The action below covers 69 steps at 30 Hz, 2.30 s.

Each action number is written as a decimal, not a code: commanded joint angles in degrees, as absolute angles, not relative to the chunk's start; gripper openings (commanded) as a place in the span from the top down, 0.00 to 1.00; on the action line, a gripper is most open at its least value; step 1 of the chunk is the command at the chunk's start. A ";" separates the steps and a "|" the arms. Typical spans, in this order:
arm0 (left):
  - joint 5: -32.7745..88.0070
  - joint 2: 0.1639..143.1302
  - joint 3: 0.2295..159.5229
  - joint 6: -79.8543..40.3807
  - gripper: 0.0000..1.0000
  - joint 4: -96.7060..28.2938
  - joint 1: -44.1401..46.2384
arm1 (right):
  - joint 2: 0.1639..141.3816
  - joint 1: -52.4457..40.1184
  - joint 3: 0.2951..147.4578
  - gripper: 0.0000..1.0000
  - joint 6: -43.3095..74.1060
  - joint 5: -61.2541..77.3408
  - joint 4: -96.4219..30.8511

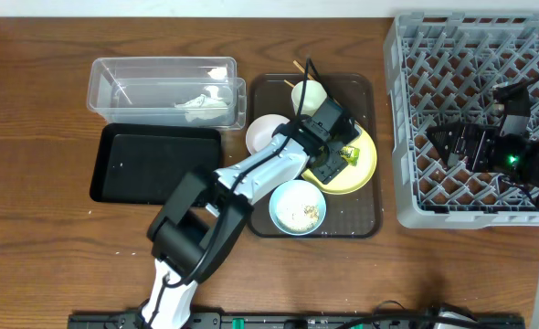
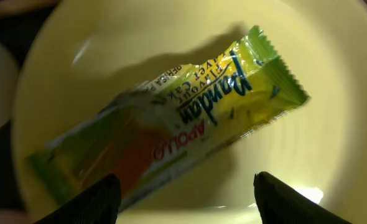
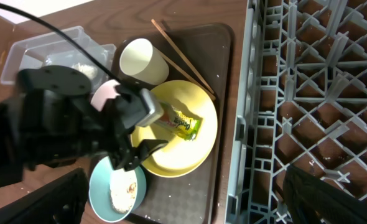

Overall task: Sort waste into correct bins and load items into the dishwasher rack
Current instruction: 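Reach the left gripper back to the plate and grasp the white tissue, then carry the tissue with the left gripper and drop it into the clear bin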

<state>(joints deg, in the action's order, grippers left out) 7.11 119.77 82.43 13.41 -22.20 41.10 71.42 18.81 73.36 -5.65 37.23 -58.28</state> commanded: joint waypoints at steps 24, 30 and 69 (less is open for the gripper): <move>6.85 124.42 81.95 16.62 0.94 -16.78 42.59 | 71.16 19.57 74.56 0.03 -6.26 37.32 -58.76; 6.85 121.23 82.06 10.17 0.94 -17.26 43.59 | 71.16 19.57 74.56 0.03 -6.26 37.32 -58.76; -1.96 110.91 82.30 26.59 0.94 -14.22 4.25 | 71.16 19.57 74.56 0.03 -6.20 37.32 -58.30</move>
<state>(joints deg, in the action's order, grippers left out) -1.89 110.91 82.37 20.23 -14.06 4.27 71.42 18.81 73.36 -5.65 37.23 -58.50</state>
